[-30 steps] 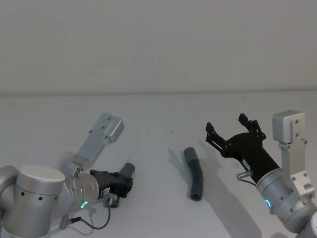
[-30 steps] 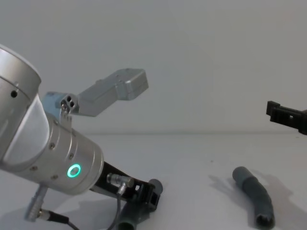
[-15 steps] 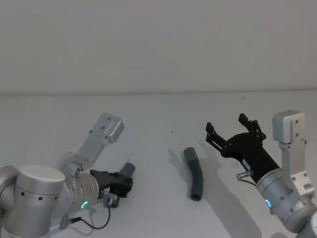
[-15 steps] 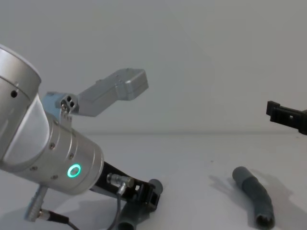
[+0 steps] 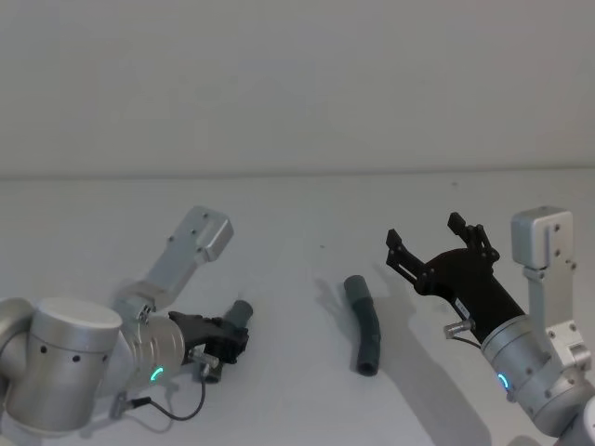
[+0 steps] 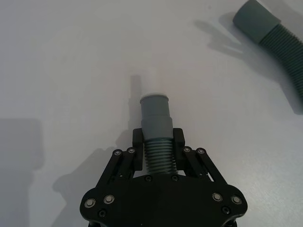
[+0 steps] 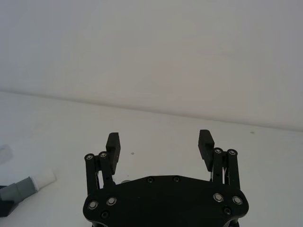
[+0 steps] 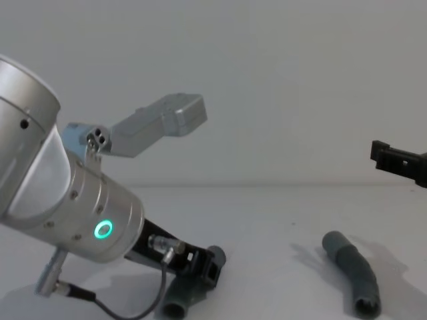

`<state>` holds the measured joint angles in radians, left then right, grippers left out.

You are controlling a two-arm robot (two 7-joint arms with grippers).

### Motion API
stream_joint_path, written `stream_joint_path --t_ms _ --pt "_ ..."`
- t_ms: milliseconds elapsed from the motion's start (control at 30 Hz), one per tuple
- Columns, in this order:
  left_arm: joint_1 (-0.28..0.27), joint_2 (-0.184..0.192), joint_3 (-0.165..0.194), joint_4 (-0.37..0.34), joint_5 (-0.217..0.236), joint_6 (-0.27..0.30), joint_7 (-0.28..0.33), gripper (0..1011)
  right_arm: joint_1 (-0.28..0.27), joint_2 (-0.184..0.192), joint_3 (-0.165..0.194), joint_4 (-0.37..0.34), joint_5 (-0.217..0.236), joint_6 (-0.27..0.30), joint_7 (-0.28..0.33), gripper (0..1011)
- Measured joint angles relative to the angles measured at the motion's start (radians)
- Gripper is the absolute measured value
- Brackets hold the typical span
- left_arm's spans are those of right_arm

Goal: Use both hands to pick up one end of the pipe from the table, align the ends, and insert them.

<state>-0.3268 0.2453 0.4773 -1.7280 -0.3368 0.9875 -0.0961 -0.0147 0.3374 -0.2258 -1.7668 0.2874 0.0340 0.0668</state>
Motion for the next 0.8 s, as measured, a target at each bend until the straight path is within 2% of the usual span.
stream_joint_path --t_ms 400,800 --pt "-0.069 0.017 0.013 0.047 0.011 -0.024 -0.048 332 0.0 0.0 0.0 0.0 0.0 0.0 0.0 1002" --pt "-0.139 0.067 0.051 0.078 0.041 -0.109 -0.13 333 0.0 0.0 0.0 0.0 0.0 0.0 0.0 1002"
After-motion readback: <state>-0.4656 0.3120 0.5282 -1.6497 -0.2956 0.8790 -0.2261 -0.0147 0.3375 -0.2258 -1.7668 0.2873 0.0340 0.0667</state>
